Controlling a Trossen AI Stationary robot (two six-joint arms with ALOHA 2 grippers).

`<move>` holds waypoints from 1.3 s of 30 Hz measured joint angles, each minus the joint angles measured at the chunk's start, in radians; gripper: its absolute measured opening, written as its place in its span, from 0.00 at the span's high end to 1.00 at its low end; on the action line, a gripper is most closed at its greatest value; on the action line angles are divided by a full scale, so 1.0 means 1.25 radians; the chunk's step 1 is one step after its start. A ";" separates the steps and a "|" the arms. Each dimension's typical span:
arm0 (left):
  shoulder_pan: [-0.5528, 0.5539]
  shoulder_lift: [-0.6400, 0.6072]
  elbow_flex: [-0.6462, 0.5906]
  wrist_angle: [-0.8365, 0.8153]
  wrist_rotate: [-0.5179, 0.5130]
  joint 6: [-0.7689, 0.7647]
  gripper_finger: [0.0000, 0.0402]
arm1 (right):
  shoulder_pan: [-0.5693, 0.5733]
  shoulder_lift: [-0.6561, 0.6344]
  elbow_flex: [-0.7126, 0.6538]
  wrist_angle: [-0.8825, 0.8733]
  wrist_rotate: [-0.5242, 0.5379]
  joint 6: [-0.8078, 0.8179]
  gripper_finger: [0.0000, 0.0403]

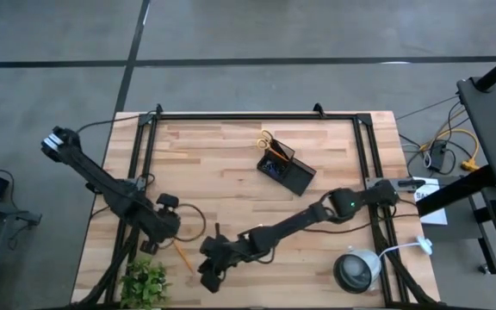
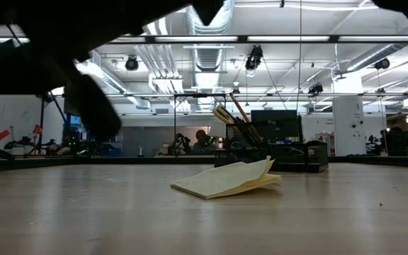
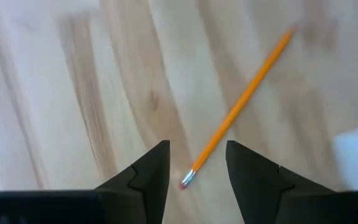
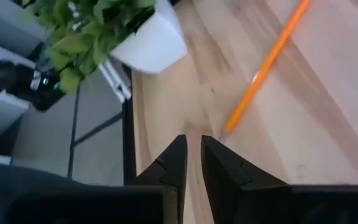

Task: Pick and place office supplies into organizer
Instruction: Put the yellow pencil into the black desk organizer

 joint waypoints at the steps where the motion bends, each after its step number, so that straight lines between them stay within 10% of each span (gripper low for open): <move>1: 0.000 -0.022 0.008 0.000 -0.007 -0.011 0.65 | -0.002 0.016 0.025 0.000 0.000 0.001 0.90; 20: 0.000 -0.221 0.118 0.049 -0.125 -0.006 0.65 | -0.028 0.169 0.233 -0.030 0.090 -0.471 0.90; 39: 0.000 -0.064 0.095 -0.018 -0.048 0.003 0.65 | -0.050 0.152 0.231 -0.148 -0.019 -0.698 0.90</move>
